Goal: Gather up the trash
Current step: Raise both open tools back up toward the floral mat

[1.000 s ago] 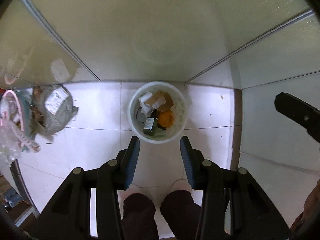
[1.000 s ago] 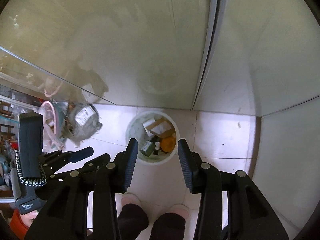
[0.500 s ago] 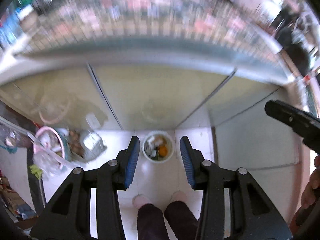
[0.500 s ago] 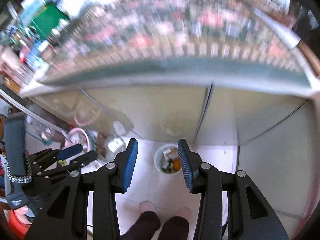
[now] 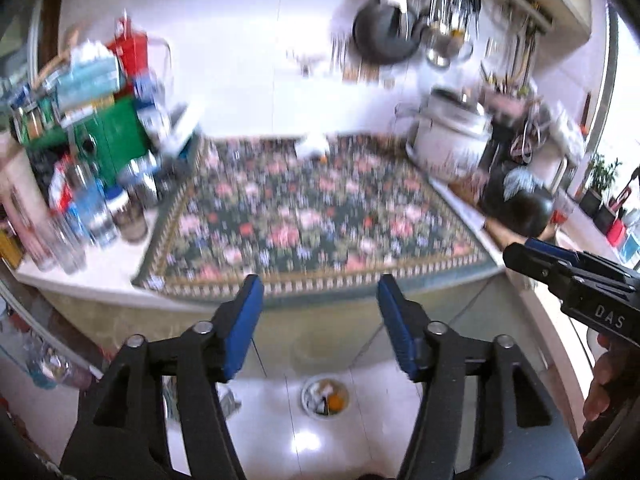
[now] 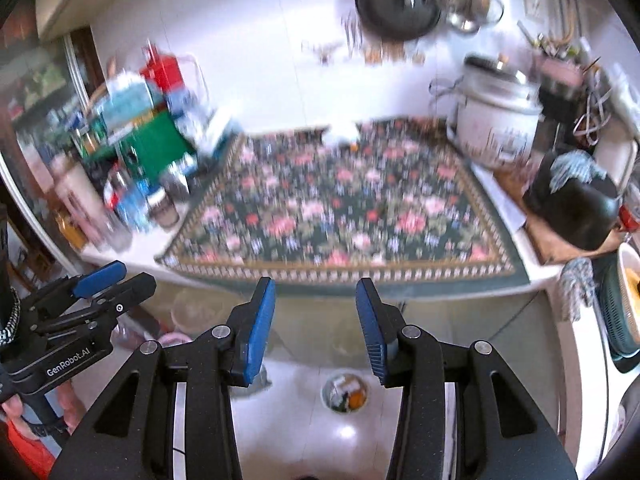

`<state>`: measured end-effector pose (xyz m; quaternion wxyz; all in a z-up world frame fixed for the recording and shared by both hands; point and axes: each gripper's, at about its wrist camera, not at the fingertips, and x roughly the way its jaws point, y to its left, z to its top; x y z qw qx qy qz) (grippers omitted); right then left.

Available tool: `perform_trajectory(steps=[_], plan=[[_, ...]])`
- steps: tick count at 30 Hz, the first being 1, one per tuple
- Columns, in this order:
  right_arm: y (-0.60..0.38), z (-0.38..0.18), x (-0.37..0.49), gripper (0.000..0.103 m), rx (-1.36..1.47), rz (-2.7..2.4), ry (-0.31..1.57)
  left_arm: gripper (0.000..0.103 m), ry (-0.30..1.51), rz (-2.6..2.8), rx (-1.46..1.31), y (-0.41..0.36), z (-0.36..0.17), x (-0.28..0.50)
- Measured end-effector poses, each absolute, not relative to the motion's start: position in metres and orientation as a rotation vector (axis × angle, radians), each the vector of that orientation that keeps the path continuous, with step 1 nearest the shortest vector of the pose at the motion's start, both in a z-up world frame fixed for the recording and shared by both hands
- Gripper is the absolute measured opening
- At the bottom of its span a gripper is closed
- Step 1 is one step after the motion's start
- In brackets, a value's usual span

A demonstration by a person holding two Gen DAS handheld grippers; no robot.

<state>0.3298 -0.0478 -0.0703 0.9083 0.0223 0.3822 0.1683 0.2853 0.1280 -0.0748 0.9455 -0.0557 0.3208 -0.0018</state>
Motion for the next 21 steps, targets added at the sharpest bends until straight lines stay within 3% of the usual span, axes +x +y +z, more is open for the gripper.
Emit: perform_trajectory(steps=[5,7,9,21], plan=[[-0.048,-0.039,0.323,0.061,0.031,0.324,0.66,0.091,0.567,0.014,-0.117,0.134,-0.045,0.291],[-0.049,-0.03,0.326,0.076,0.022,0.309,0.625,0.094,0.536,0.033,-0.114,0.136,-0.036,0.294],[-0.053,-0.024,0.333,0.083,0.038,0.296,0.596,0.096,0.516,0.05,-0.105,0.136,-0.029,0.307],[-0.075,-0.017,0.45,0.085,0.063,0.366,0.547,0.097,0.497,0.185,-0.103,0.135,-0.016,0.424]])
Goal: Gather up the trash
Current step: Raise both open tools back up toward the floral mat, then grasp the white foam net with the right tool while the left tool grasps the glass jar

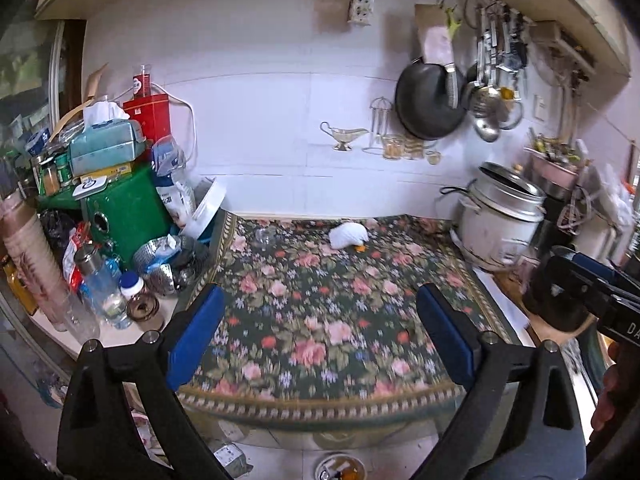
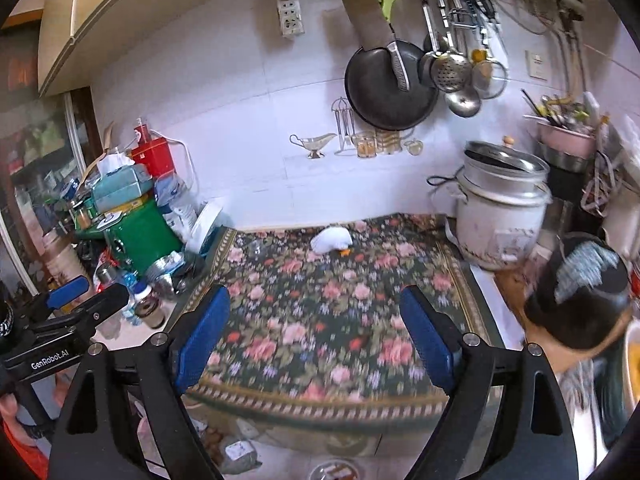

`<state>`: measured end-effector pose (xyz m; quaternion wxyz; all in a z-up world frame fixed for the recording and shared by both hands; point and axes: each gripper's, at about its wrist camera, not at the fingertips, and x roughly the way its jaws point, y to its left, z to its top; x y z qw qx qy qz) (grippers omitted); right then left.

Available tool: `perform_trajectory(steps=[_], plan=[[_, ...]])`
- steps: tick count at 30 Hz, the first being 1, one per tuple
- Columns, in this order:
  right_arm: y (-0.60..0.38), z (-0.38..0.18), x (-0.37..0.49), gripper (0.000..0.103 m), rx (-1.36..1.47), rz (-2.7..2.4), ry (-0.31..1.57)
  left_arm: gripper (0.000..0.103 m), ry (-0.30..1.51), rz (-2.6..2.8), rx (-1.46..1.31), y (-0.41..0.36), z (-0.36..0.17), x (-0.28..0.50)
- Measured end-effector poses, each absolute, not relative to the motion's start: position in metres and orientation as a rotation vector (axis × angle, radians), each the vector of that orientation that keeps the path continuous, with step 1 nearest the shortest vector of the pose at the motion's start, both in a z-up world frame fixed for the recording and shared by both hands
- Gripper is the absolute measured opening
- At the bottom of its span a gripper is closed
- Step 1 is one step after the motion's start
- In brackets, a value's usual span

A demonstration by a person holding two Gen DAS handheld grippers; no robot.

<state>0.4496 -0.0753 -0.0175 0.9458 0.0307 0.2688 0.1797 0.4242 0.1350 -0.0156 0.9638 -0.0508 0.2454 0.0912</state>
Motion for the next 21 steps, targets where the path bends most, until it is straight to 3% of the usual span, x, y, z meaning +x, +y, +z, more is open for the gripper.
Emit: perform_trajectory(steps=[8,21], plan=[[-0.079,-0.019,0.536,0.085,-0.02,0.455,0.574,0.097,0.531,0.293,-0.156,0.135,-0.026,0.513],[-0.044,-0.069,0.662,0.085,-0.063,0.468,0.707,0.097,0.63,0.333,-0.158,0.19,-0.065,0.628]])
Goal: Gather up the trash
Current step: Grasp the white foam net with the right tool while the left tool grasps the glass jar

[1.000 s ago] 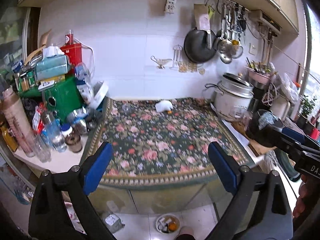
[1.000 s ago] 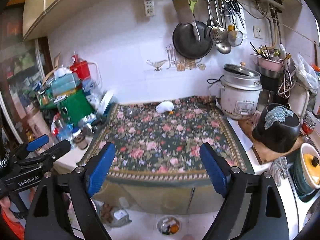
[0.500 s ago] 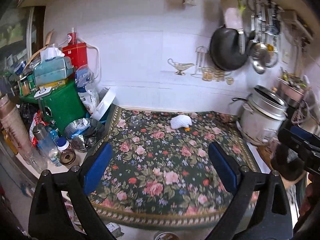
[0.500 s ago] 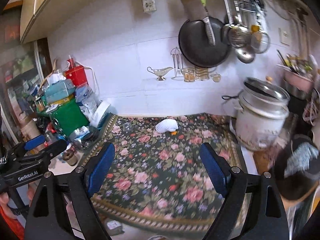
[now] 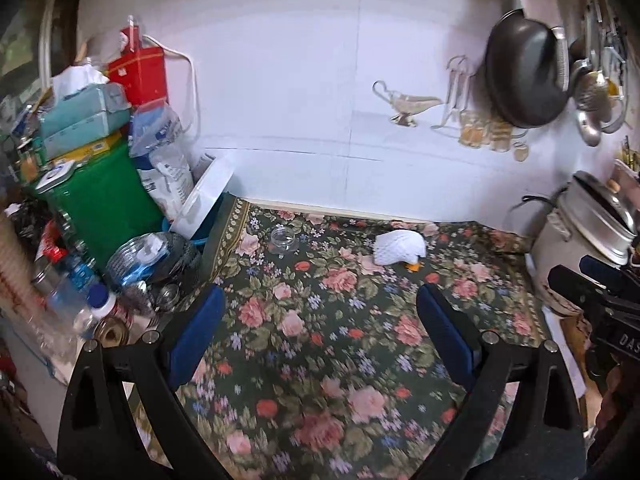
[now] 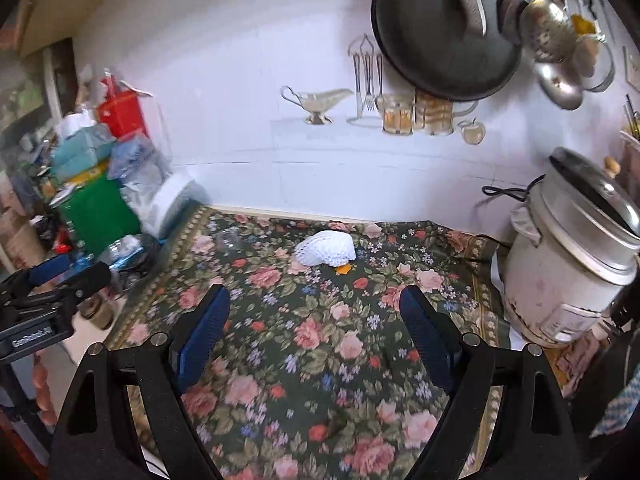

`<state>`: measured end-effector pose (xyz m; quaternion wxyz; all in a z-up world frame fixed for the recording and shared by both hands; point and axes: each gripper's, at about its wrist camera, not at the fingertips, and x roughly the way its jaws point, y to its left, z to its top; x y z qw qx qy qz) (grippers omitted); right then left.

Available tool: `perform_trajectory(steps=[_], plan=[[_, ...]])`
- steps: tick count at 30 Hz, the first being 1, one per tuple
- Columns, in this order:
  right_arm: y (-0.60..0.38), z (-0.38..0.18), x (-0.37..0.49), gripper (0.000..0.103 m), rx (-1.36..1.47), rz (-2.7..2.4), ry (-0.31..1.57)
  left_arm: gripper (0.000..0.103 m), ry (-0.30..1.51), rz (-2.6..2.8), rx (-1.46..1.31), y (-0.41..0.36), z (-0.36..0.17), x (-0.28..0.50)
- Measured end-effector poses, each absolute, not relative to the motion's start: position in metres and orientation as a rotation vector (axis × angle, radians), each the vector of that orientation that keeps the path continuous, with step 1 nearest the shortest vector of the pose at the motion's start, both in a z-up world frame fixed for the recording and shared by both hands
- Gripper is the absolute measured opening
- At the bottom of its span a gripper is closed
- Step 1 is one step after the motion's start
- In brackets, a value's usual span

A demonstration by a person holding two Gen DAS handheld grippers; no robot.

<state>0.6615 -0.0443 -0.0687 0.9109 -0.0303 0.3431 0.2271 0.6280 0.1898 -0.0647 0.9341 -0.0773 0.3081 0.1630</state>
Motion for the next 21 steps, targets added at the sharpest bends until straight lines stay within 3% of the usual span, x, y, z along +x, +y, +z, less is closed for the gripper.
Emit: perform_trajectory(steps=[8,21], plan=[[0.001,-0.118,0.754,0.085,0.021,0.319,0.811,0.097,0.719,0.259,-0.17,0.276,-0.108,0.709],[0.057,-0.26,0.898,0.081,0.176,0.167,1.107,0.097,0.832,0.211,-0.237,0.358,-0.201,0.801]])
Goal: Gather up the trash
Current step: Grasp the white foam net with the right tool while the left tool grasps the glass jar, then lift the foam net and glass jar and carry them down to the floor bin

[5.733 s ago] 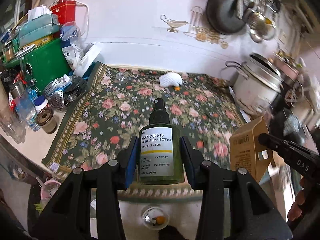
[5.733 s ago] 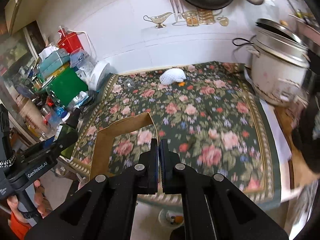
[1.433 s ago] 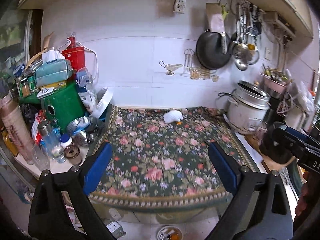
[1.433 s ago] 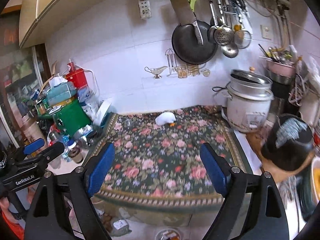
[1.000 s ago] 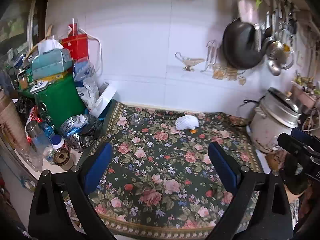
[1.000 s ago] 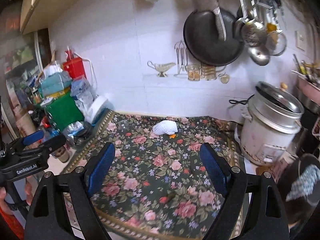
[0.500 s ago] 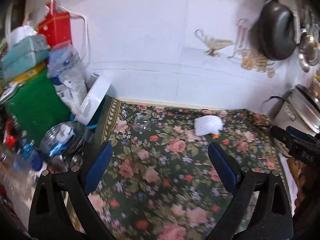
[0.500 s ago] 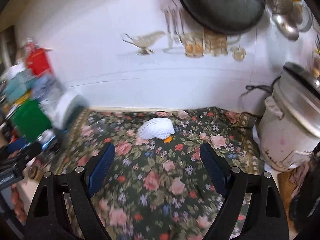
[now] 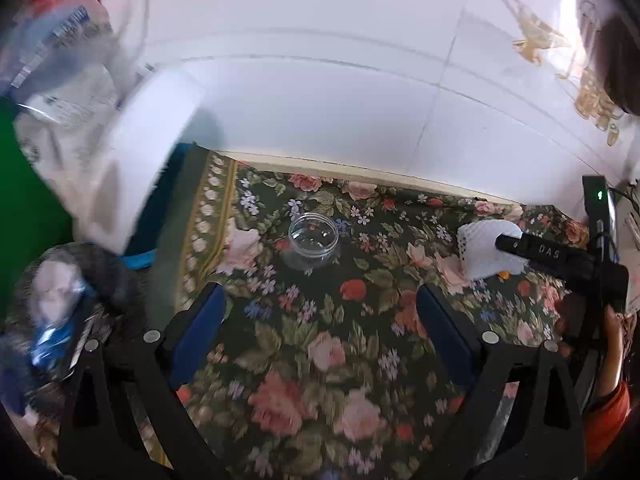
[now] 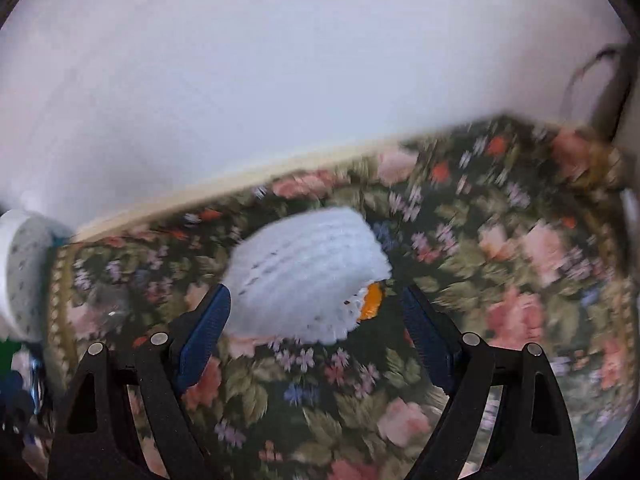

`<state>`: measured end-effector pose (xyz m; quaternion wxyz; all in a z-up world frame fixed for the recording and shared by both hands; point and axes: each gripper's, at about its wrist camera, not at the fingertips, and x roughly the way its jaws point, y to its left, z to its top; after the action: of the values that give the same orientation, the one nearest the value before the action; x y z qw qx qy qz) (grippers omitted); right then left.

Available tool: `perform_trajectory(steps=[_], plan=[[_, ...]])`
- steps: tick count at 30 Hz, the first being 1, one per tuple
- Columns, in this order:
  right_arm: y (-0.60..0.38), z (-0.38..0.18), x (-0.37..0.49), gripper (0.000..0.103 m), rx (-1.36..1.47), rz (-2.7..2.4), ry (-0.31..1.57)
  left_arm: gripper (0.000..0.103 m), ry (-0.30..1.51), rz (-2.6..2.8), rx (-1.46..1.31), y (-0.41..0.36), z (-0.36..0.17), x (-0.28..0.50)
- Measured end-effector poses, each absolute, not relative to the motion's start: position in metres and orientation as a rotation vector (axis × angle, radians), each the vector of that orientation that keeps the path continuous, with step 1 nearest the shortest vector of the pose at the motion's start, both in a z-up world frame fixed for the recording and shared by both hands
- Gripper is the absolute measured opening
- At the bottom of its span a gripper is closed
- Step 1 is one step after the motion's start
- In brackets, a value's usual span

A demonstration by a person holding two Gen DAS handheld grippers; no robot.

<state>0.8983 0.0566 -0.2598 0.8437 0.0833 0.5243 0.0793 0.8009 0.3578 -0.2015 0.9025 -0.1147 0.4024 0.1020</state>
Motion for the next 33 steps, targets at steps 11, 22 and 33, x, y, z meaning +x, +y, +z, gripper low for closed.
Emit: perform_trajectory(steps=[11,22,33], plan=[[0.066,-0.262,0.884,0.044,0.179,0.259,1.086,0.092,0.87,0.223,-0.245,0.383,-0.253,0.873],[0.046,-0.219,0.842,0.043,0.138,0.278,1.033,0.051,0.928,0.236,-0.235,0.391,-0.278,0.909],[0.032,-0.173,0.799,0.043,0.116,0.328,0.938,0.049,0.878,0.147,-0.16,0.336,-0.224,0.854]])
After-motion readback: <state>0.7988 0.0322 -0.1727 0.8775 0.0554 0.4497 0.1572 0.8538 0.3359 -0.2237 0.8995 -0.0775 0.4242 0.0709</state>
